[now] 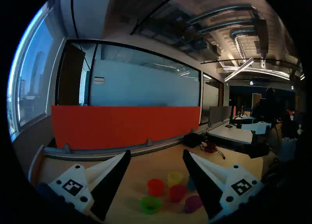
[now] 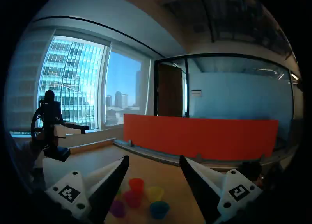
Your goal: Pour water
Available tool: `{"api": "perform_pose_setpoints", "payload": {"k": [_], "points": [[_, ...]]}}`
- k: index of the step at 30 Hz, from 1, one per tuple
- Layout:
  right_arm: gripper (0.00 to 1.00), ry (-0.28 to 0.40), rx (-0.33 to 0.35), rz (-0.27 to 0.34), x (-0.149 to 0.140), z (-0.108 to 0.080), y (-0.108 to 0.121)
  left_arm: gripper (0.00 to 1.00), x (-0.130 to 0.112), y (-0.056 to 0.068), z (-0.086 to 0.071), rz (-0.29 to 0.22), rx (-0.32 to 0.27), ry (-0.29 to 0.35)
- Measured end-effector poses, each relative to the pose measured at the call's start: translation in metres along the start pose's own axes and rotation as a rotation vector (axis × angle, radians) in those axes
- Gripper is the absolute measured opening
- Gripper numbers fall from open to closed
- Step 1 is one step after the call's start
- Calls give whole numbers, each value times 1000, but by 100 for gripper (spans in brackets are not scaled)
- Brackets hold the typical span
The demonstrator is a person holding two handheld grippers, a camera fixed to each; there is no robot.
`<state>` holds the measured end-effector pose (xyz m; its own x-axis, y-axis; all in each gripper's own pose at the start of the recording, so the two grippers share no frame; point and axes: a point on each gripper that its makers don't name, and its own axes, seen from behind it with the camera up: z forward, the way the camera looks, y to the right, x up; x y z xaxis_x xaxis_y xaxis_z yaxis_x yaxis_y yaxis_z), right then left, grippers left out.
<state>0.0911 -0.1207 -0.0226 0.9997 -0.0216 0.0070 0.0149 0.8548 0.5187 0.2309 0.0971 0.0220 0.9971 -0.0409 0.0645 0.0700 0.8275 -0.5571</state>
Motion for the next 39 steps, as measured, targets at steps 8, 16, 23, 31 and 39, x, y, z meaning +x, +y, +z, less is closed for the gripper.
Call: {"api": "perform_pose_setpoints", "payload": {"k": [8,16,23,31,39], "points": [[99,-51,39,6,-9,2,-1,99,-11,6,-3,-11,-52,-35],[99,-135,93,-28,-32,0,-8,100,-35,8,-1,22,-86,-104],[99,-191,115,-58,-51,-3,-8,99,-64,11,2,47,-107,-166],[99,-241,126,-57,-75,-4,-4,99,-93,8,7,56,-119,-225],[99,-294,131,-69,-105,1,1,99,-118,4,9,59,-123,-261]]}}
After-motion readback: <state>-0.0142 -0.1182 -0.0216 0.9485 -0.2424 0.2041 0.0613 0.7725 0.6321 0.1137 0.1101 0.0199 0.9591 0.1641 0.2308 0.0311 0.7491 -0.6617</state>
